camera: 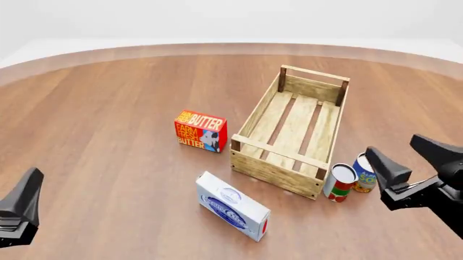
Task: Pick up the ketchup, and put it in the wooden tray.
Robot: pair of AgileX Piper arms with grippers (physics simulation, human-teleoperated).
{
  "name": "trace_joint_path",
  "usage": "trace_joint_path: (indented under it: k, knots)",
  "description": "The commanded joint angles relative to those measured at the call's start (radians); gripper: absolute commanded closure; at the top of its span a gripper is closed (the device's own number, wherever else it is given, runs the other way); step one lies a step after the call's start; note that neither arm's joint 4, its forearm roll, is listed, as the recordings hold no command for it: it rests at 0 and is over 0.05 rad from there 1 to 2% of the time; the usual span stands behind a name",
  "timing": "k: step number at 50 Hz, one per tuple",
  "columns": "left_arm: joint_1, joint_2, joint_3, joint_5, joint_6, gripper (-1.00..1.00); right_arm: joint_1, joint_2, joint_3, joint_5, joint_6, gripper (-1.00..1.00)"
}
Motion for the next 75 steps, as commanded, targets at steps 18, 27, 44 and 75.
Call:
trace_joint_path:
  k: [18, 27, 44, 75]
  knots:
    - [0.000, 0.000, 0.000, 0.000, 0.000, -1.00, 0.379, 0.378, -0.212, -0.060, 0.089, -1.00]
    - [0.000, 0.000, 0.000, 0.000, 0.000, -1.00, 0.486, 0.484, -0.260, -0.094, 0.099, -1.00]
    - [0.000, 0.000, 0.000, 0.000, 0.000, -1.00, 0.668, 0.623, -0.350, -0.095, 0.102, -1.00]
    - [0.000, 0.000, 0.000, 0.000, 0.000, -1.00, 0.928, 0.811, -0.466, -0.153, 0.132, -1.00]
